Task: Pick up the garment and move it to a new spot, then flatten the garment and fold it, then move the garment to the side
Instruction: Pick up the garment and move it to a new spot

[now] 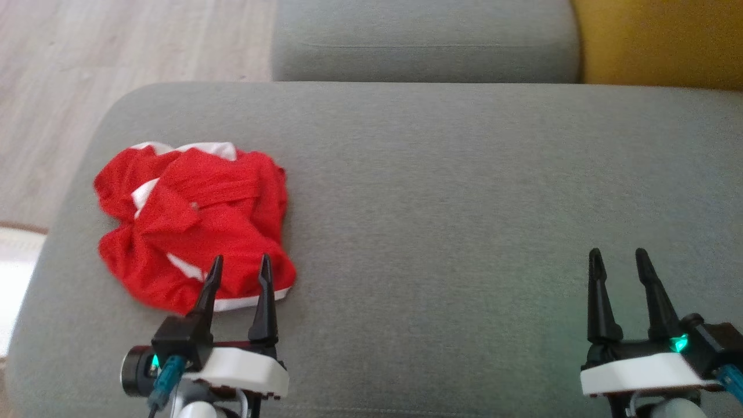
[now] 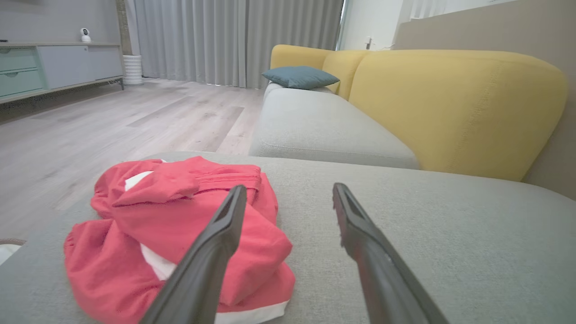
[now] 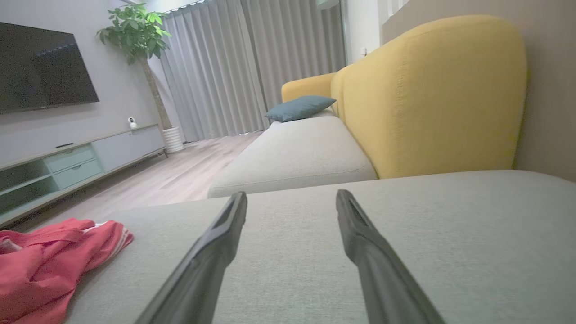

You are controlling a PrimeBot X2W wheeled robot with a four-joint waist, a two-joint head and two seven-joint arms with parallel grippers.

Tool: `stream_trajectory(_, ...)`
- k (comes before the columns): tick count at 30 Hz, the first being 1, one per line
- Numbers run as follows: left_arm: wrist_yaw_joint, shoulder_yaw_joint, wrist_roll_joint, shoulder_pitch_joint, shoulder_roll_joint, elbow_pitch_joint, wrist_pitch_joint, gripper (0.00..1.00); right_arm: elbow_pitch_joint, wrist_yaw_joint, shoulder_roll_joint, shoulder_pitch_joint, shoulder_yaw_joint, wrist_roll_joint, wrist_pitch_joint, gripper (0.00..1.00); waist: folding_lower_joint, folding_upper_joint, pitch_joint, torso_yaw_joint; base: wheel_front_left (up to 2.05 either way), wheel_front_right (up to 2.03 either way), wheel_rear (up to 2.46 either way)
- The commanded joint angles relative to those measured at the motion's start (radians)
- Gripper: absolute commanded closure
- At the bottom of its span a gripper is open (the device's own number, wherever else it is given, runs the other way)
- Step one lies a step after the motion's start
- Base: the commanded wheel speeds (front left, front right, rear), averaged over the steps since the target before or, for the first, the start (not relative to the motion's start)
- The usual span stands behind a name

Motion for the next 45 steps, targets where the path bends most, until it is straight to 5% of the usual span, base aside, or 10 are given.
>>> stream_trajectory(1,0.006,0.033,-0.003,-0.055,-0.005,-0.029,-0.012,0.0,-0.03,0.008,-0.01,-0.013,0.03,0.0,-0.011,0.0,0.0,-0.0001,0.002,0.046,0.0,0.0,0.0)
stream_trajectory(23,0.002,0.089,0.0,-0.052,-0.005,-0.038,-0.012,0.0,-0.021,0.008,-0.01,-0.018,0.125,-0.007,-0.011,0.0,0.0,-0.0001,0.019,0.321,0.0,0.0,0.0)
stream_trajectory(32,0.005,0.112,-0.005,-0.047,-0.005,-0.054,-0.012,0.0,-0.015,0.008,-0.01,-0.023,0.142,-0.002,-0.011,0.0,0.0,-0.0001,0.027,0.33,0.0,0.0,0.0)
stream_trajectory(45,-0.011,0.196,0.009,-0.096,-0.005,-0.067,-0.012,0.0,-0.027,0.008,-0.01,-0.058,0.137,-0.01,-0.011,0.0,0.0,-0.0001,0.088,0.258,0.0,0.0,0.0)
